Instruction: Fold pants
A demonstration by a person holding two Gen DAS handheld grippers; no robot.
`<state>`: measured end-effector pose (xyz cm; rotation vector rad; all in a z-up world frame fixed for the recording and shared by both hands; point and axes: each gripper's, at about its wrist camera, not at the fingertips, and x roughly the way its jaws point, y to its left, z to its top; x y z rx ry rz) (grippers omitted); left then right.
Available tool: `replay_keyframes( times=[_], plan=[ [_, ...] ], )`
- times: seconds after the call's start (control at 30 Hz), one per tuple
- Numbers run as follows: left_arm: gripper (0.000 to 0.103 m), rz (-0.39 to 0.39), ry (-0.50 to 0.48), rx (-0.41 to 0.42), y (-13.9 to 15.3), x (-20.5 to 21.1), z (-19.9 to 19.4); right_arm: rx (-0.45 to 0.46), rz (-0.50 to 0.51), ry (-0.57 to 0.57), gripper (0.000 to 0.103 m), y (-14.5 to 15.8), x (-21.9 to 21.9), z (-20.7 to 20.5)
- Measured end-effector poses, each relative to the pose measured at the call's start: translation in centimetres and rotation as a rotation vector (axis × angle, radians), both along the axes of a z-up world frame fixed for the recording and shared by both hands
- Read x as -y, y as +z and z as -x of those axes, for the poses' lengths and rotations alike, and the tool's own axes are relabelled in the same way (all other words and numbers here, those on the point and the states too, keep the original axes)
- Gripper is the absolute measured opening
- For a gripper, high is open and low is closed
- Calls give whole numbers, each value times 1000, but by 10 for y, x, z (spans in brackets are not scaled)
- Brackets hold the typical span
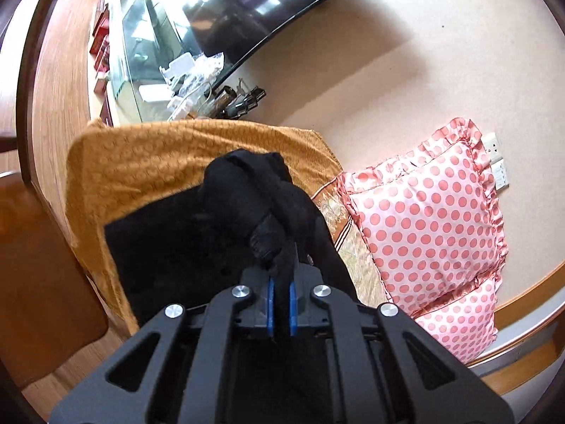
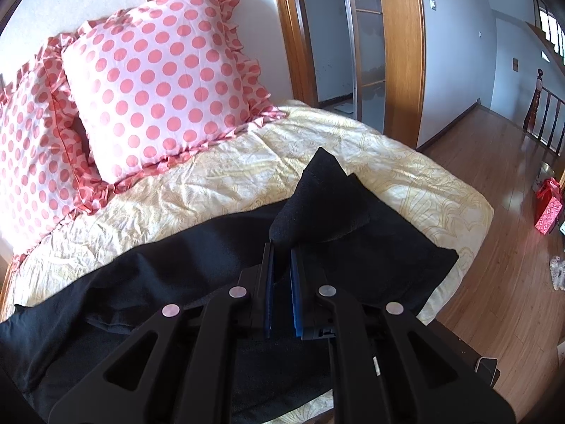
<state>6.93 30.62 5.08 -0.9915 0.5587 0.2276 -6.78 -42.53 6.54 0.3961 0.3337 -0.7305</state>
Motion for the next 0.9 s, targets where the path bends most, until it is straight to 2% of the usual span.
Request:
replay_keyframes(
  times=[0.13,0.2,0.33,0.43,0.5,0.53,0.57,0.6,0.63,0.67,0.77,0.83,0.9],
  plan=[
    [5,-71,8,-46,4,-8,17,28,22,-21,9,11,2,9],
    [5,-85,14,-98,-9,-12,21,24,32,-31,9,11,1,12],
    [8,-96,21,-211,-52,-19,27,-11,12,-34,9,-2,3,12],
    [14,-112,33,-202,-53,-17,35,-33,-20,-25,9,-14,4,12],
    [29,-179,50,-199,-38,-11,41,-34,-54,-2,9,-19,4,14],
    [46,-224,59,-189,-27,-6,44,-24,-85,13,11,-21,5,16],
    [60,-279,76,-182,-15,1,47,-13,-109,25,14,-22,6,19],
    [64,-360,96,-165,-2,12,51,7,-148,42,33,-24,8,23],
    [70,-421,102,-153,12,24,50,32,-176,56,61,-24,9,27],
    [75,-491,92,-139,24,39,49,61,-196,66,69,-24,10,32],
    [83,-589,-14,-85,43,80,37,83,-193,58,71,-17,9,42],
    [84,-593,-152,-57,43,112,22,94,-248,53,67,-19,15,46],
    [84,-566,-299,-43,34,147,5,125,-361,77,57,-28,26,48]
  ],
)
